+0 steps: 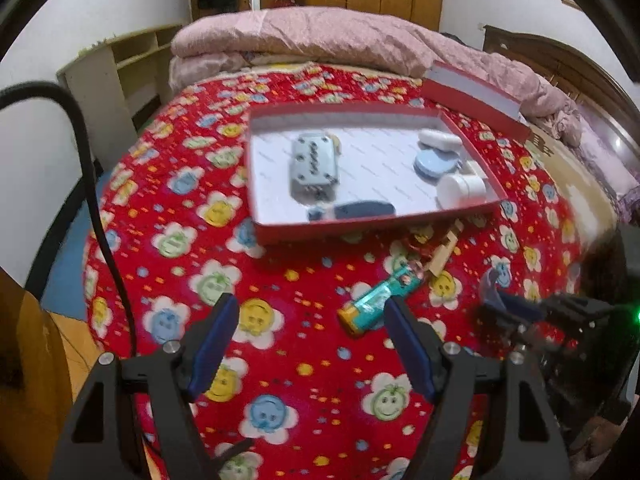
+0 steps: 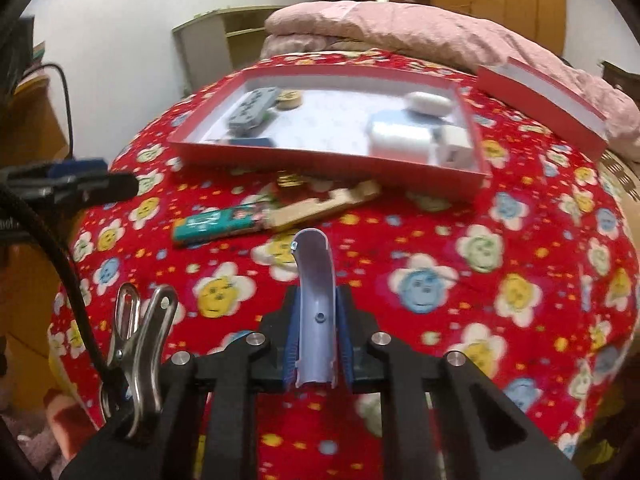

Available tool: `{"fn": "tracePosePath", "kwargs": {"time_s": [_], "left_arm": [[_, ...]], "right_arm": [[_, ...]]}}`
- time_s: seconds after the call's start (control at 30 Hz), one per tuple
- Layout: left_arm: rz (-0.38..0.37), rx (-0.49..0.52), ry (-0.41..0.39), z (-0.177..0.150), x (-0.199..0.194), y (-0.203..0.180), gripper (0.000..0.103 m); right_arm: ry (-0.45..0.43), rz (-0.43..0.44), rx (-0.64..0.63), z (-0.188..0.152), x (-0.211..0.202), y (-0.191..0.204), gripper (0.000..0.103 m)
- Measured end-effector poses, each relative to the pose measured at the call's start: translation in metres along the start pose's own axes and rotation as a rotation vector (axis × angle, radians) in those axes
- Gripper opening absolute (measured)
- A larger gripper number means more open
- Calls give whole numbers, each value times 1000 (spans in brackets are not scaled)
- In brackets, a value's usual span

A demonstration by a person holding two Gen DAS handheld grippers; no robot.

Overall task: Organize rigid objects
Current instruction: 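Lift the grey clip with the right tool while the left tool approaches the green lighter, then close the left tool on the green lighter and lift it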

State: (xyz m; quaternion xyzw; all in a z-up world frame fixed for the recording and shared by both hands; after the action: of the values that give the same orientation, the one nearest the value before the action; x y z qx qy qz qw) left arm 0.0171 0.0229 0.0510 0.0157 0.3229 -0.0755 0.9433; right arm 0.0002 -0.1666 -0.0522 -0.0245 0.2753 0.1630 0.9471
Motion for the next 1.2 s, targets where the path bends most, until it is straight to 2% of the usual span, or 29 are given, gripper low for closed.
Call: {"fn": "tracePosePath", "kwargs": {"time_s": [0.1,0.2,0.43,0.57,0.67,0.73,0.8,0.93,1.03,1.2], "left_arm": [[16,69,30,-8,10,-15,78],[27,98,55,-15,21,-23,78],[79,90,113,-27,52,-17,78],[111,58,99,-26,57,-6,81],[169,47,80,-21,60,5,81],[175,32,81,-20,60,11,81],[156,20,80,-19,57,12,80],[45,16,56,-17,46,-3,81],[-23,40,41,-14,46,-23,85],[-69,64,74,-15,59,-45,85]], "right_arm": [[2,-17,18,-2,-2,-12,19],[8,-14,36,-6,-2,-18,19],[5,-67,55,-8,-7,-32,19],[16,-75,74,-11,-5,-39,19],[19,-75,86,-13,-4,-43,19],[17,-75,84,-14,-4,-43,19],[15,-76,82,-14,-4,-43,19],[14,-73,90,-15,-4,-42,19],[10,-78,84,-15,-4,-41,19],[4,-78,91,-16,-5,-42,19]]}}
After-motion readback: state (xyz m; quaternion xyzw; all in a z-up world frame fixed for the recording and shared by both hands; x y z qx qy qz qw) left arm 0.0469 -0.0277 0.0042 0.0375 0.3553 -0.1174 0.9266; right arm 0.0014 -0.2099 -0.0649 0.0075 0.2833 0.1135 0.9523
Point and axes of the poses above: each gripper's, at about its wrist camera, not at the fingertips, and x roughly the way its jaws point, y to its left, z to its top, the point moved 3 cm from there along x, roughly the way its jaws point, and after that the axes turned 15 degrees about -y, right-handed, at the moved point
